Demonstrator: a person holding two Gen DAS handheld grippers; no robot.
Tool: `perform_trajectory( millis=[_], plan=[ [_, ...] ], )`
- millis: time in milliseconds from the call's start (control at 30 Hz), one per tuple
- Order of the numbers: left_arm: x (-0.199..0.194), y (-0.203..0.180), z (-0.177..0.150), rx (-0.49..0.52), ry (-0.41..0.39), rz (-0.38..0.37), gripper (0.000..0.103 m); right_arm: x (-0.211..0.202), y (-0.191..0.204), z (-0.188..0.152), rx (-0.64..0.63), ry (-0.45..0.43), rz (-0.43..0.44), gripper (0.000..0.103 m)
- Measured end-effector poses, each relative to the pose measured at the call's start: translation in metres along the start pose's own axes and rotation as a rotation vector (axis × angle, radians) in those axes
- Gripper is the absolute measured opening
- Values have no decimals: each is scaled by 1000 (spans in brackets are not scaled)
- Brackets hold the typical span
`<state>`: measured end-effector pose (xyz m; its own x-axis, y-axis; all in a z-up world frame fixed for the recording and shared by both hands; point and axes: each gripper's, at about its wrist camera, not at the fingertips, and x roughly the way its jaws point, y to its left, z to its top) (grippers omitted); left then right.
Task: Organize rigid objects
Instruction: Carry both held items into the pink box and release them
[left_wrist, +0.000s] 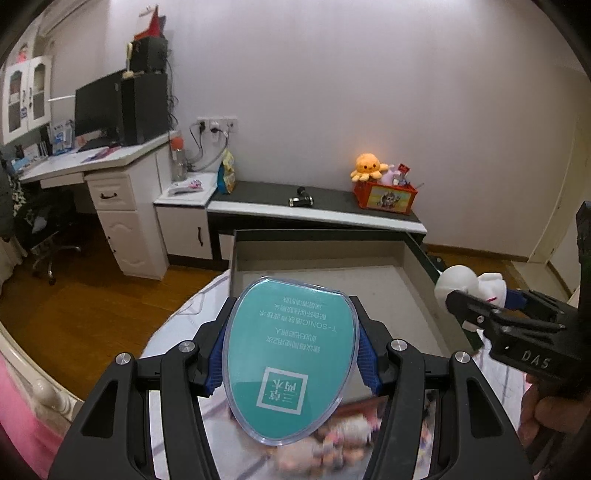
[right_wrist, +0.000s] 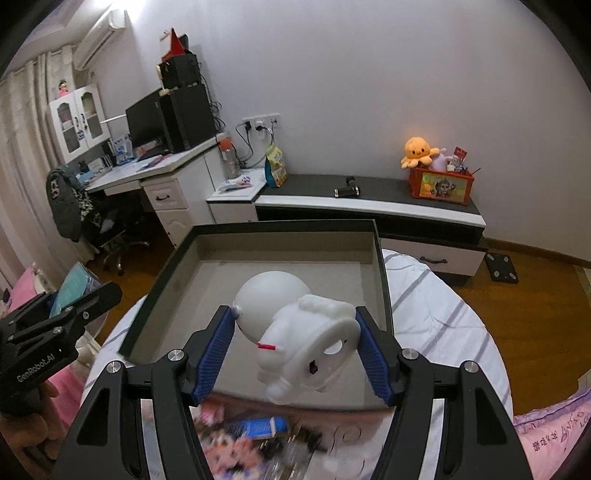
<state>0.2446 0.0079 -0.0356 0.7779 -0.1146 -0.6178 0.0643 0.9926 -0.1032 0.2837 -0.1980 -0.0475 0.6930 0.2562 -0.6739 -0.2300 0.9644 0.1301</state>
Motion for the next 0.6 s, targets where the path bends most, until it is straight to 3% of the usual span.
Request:
perform_trajectory(
  millis=[233,400,433,533,600],
  plan=[
    [57,-5,11,14,89,1,58,47,-5,3,1,83,-19,67],
    [96,-7,8,32,201,2,58,70,-6,0,-12,148,-33,67],
    [104,-7,7,37,230,8,61,74,-6,-1,-15,162,-35,67],
    [118,-5,1,28,303,8,86,82,-7,-4,-15,203,-50,68],
    [113,-7,2,28,291,-2,88,83,-9,-6,-4,209,-48,75]
  ],
)
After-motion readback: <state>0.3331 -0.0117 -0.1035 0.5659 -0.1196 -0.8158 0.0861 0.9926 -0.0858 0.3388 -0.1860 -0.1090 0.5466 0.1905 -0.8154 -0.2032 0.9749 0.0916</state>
